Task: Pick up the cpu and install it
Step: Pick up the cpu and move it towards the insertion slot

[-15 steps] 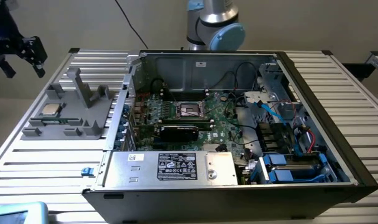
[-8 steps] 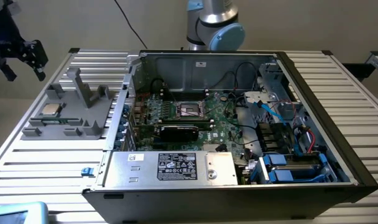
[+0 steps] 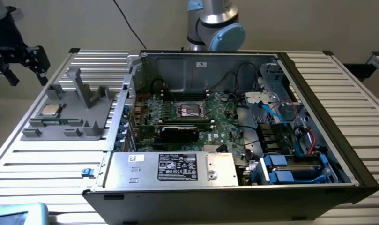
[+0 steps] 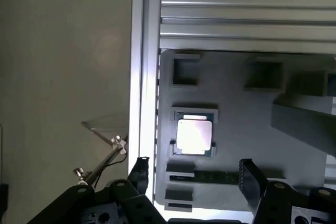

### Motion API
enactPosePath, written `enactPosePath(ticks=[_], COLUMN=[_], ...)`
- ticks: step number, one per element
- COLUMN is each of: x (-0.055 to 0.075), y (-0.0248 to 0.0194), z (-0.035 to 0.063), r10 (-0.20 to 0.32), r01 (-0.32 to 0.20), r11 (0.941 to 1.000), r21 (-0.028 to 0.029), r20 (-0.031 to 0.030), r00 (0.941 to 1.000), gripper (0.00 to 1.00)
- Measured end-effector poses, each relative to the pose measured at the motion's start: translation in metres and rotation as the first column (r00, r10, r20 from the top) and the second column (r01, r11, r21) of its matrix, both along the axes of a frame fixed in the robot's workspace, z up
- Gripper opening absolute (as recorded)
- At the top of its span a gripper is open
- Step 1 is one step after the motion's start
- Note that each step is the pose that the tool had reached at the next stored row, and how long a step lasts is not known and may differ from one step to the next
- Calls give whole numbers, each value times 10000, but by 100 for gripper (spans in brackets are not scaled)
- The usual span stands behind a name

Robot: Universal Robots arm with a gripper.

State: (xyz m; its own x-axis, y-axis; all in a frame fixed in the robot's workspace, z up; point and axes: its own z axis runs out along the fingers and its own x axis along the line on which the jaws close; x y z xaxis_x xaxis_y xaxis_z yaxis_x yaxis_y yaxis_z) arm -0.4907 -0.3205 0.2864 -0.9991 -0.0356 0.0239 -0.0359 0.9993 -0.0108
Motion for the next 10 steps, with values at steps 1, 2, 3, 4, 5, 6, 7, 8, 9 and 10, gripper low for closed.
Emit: enactPosePath(ticks=[1, 2, 3, 4, 5, 6, 7, 8, 9, 10], x=[2, 4, 6, 6, 7, 7, 11, 18, 26, 35], y=[0, 0, 0, -2, -8, -14, -17, -18, -18, -19], z=[-18, -36, -55, -73, -90, -108, -128, -146, -164, -182], r10=[0, 0, 1, 1, 2, 2, 1, 0, 0, -1], r01=[0, 0, -1, -1, -2, -2, -1, 0, 0, 1], r11=[10000, 10000, 10000, 10000, 10000, 10000, 10000, 10000, 10000, 10000], r21=[0, 0, 0, 1, 5, 8, 10, 11, 11, 10], r20=[0, 0, 0, -1, -1, -1, 0, -1, -1, -1], r00=[10000, 10000, 10000, 10000, 10000, 10000, 10000, 10000, 10000, 10000], gripper=[80, 80, 80, 80, 80, 80, 80, 80, 80, 80])
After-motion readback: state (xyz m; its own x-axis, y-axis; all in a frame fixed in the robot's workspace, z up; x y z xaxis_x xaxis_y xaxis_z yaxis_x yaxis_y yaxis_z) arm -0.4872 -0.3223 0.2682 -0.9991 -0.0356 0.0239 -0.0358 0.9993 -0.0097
